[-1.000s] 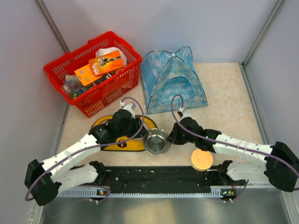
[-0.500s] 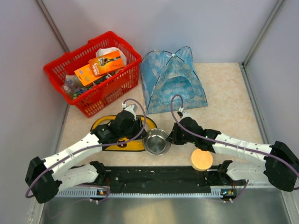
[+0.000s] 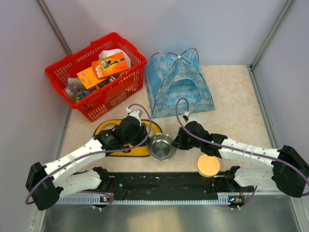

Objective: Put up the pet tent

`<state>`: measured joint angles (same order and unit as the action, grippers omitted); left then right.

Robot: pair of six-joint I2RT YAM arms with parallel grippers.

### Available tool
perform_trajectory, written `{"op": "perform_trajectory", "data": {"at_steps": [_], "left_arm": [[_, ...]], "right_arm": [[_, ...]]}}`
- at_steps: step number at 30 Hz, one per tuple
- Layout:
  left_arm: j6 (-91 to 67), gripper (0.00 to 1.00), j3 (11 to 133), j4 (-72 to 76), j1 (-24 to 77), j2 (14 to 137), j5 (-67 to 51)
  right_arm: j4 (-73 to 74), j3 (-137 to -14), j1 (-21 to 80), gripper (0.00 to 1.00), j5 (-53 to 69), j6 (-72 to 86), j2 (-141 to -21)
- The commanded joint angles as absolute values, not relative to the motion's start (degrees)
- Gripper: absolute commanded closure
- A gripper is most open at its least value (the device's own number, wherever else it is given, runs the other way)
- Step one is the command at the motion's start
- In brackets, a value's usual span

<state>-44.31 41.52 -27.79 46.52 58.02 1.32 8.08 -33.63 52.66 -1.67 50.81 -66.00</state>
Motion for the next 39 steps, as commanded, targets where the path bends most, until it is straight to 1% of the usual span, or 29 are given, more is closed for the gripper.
{"op": "perform_trajectory", "data": {"at_steps": [1,4,6,7,9,13,19,23,24,27,29,30,32,34,39], "left_arm": [[-42.19,0.65,42.89,-27.33,47.46,58.18,2.81],[-39.3,0.61,43.24,-27.51,48.6,59.23,3.6],[-37.19,0.6,44.11,-28.64,49.3,60.81,5.09],[-36.22,0.62,44.82,-30.22,49.65,61.52,6.4],[-35.25,0.69,46.22,-32.34,50.45,62.66,9.04],[-34.28,0.79,47.9,-32.78,51.68,63.81,11.07],[-33.75,0.81,50.27,-33.75,52.56,64.42,14.23],[-33.22,0.83,50.63,-33.84,52.82,65.39,13.89],[-33.31,0.8,50.45,-33.84,52.82,65.65,13.45],[-34.36,0.64,49.57,-33.84,53.0,65.66,12.4],[-35.24,0.57,48.52,-33.84,53.17,65.74,11.43],[-35.51,0.55,47.91,-33.58,53.26,65.74,10.73],[-36.64,0.55,46.76,-32.79,53.52,66.0,9.94],[-37.35,0.59,45.79,-31.82,53.7,66.44,9.41],[-38.06,0.64,45.26,-31.29,53.79,68.55,9.14]], "right_arm": [[4.13,-34.37,52.21,1.0,-1.67,51.59,-66.44],[3.96,-34.45,52.21,1.0,-1.67,51.5,-66.8],[3.96,-34.54,52.12,1.0,-1.58,51.42,-67.06],[3.87,-34.54,52.21,1.0,-1.58,51.33,-67.15],[4.04,-34.63,52.21,1.0,-1.58,51.24,-67.59],[4.22,-34.63,52.12,1.0,-1.49,50.71,-68.72],[4.92,-35.24,52.21,1.0,-2.64,48.96,-72.06],[3.87,-34.98,52.21,1.0,-2.11,48.87,-72.95],[3.69,-35.07,52.21,1.0,-2.11,48.95,-72.86],[3.69,-35.07,52.21,1.0,-2.55,49.04,-72.34],[3.69,-35.07,52.12,1.0,-2.9,49.13,-71.98],[3.78,-35.07,52.21,1.0,-2.99,49.22,-71.9],[3.78,-35.16,52.12,1.0,-2.81,49.31,-71.81],[3.69,-35.24,52.21,1.0,-2.9,49.31,-71.89],[3.78,-35.24,52.12,1.0,-2.81,49.39,-71.72]]}}
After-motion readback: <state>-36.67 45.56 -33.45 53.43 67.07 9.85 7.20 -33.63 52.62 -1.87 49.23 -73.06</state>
